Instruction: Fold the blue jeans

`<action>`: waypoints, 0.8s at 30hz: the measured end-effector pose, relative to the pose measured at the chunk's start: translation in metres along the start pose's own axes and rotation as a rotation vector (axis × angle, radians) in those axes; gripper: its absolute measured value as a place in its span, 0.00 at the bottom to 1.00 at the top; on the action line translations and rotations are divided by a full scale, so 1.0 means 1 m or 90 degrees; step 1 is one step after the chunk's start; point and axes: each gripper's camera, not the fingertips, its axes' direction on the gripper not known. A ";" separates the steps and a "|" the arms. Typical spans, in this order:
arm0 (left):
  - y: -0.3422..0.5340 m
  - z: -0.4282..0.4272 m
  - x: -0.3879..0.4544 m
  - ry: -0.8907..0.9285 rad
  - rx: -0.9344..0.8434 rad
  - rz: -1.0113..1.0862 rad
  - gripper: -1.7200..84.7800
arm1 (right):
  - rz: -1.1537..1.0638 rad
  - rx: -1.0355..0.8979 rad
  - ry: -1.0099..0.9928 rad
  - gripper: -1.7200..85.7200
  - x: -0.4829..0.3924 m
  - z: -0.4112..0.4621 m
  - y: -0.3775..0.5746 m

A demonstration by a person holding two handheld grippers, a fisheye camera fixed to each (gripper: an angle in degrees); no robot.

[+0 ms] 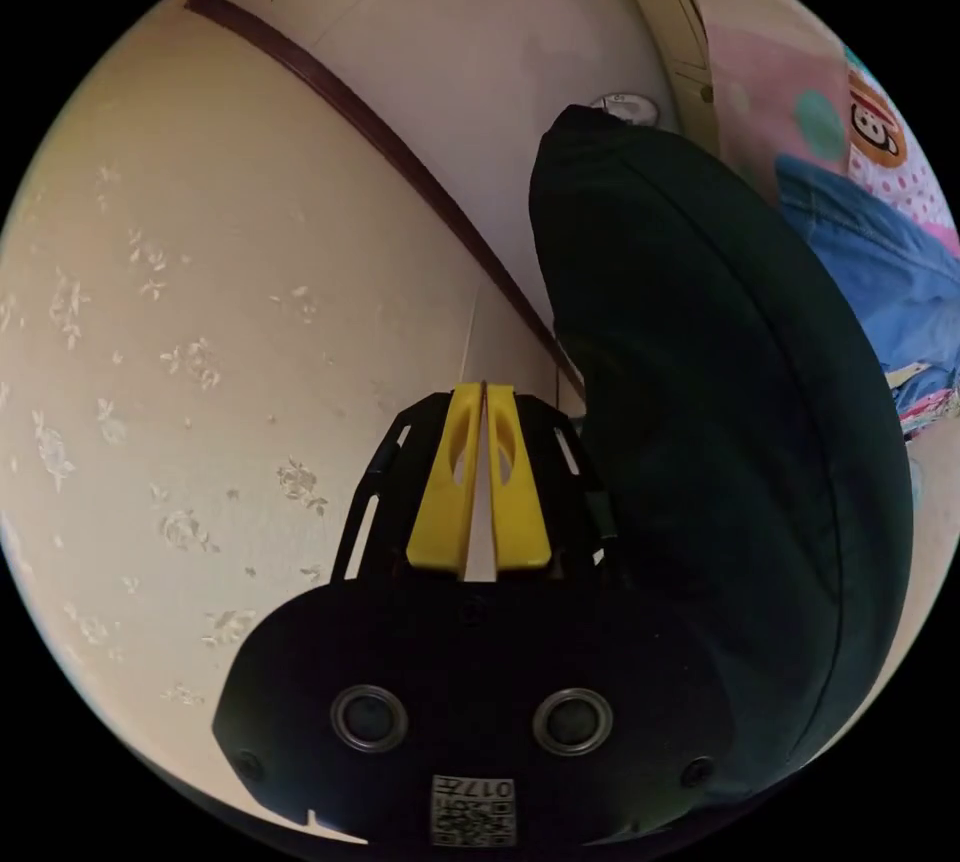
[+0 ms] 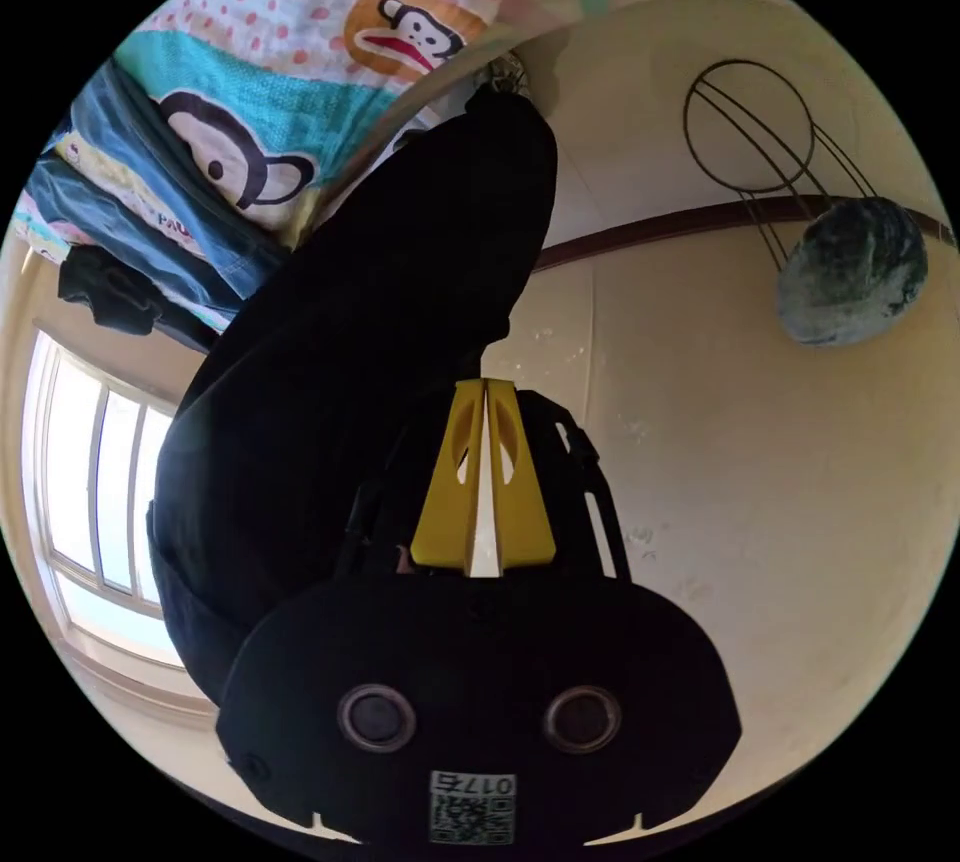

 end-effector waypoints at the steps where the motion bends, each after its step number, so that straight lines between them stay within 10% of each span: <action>1: 0.000 -0.010 -0.002 -0.013 0.007 0.011 0.01 | -0.002 0.008 0.029 0.02 -0.004 -0.006 0.003; 24: -0.012 -0.230 -0.034 -0.115 0.143 0.403 0.03 | -0.099 0.026 0.284 0.04 -0.072 -0.004 -0.029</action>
